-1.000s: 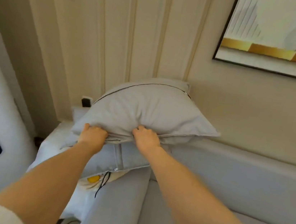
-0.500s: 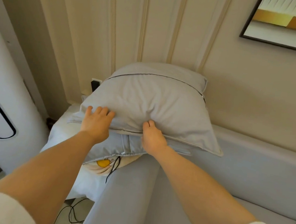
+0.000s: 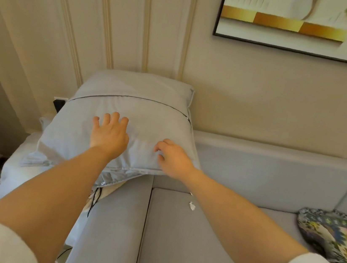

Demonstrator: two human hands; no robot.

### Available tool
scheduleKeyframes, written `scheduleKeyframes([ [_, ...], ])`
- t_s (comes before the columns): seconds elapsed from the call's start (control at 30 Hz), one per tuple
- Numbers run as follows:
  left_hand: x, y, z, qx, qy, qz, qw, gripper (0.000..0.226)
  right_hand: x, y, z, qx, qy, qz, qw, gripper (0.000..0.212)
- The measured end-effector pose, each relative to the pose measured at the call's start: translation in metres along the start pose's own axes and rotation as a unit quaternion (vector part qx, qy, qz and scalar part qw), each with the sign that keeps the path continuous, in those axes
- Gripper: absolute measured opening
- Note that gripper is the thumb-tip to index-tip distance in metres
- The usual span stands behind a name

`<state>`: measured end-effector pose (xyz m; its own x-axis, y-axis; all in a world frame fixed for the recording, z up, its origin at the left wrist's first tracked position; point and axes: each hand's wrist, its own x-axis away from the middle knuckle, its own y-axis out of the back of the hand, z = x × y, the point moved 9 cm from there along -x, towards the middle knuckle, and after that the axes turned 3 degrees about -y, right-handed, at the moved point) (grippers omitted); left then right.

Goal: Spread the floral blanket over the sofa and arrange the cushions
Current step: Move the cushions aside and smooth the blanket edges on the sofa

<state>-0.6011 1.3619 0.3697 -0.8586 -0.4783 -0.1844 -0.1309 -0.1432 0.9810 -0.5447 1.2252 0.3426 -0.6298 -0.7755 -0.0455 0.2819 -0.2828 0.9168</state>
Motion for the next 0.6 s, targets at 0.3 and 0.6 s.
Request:
scheduleKeyframes([
  [0.3,0.000,-0.034,-0.047,0.068,0.048,0.137,0.987,0.053,0.060,-0.002,-0.146,-0.244,-0.384,0.005,0.891,0.073],
  [0.6,-0.002,-0.063,0.016,0.087,0.104,0.111,0.985,0.078,0.011,-0.057,-0.143,-0.483,-0.356,0.010,0.800,0.103],
])
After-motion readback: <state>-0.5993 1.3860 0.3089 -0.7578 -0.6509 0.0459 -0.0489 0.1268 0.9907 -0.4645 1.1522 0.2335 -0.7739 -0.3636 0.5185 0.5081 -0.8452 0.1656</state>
